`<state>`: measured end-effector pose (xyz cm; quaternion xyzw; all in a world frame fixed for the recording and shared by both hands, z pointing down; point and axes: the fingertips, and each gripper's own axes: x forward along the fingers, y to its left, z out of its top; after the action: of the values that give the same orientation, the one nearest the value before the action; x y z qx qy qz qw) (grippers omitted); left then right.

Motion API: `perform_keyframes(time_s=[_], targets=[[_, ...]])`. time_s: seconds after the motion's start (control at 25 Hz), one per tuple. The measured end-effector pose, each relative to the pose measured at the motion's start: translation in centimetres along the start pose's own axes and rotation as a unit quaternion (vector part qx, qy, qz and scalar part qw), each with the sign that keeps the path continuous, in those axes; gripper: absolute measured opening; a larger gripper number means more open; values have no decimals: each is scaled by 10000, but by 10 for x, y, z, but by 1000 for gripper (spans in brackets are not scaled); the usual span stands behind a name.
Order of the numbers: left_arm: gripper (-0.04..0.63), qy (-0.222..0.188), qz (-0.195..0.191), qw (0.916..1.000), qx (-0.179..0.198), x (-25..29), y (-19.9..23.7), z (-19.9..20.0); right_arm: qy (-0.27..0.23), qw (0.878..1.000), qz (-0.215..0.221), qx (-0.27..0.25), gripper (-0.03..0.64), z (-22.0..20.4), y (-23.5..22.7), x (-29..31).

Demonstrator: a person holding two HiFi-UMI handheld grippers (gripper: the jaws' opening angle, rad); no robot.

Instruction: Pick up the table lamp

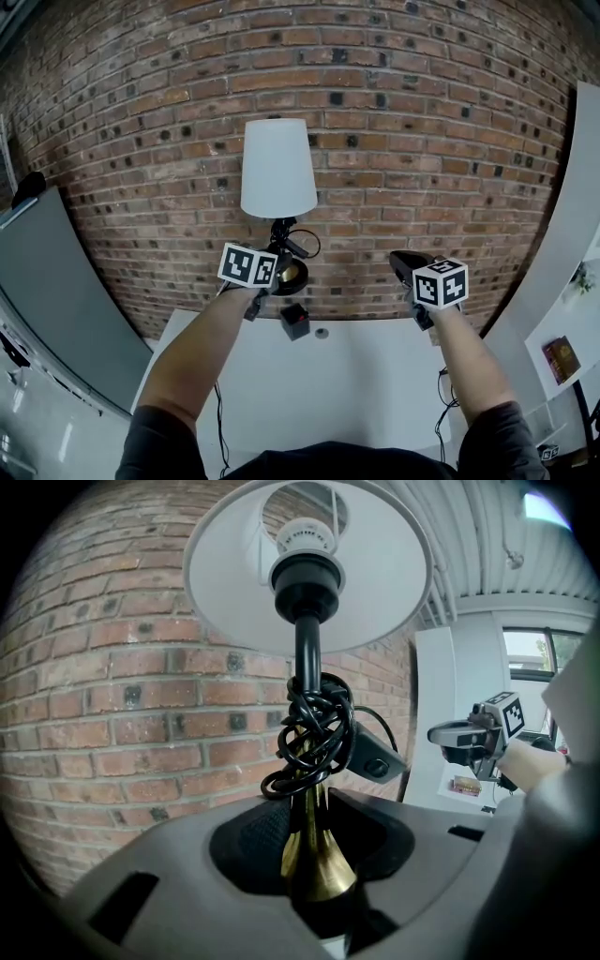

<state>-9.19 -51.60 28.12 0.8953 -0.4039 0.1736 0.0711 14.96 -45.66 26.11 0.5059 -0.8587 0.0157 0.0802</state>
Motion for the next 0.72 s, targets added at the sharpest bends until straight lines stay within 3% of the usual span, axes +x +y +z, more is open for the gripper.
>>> perform_keyframes(time_s=[0.72], targets=[[118,-195,34,9997,-115,-38,-9,24,-38,9998,120,152,-6,25,10,-2]])
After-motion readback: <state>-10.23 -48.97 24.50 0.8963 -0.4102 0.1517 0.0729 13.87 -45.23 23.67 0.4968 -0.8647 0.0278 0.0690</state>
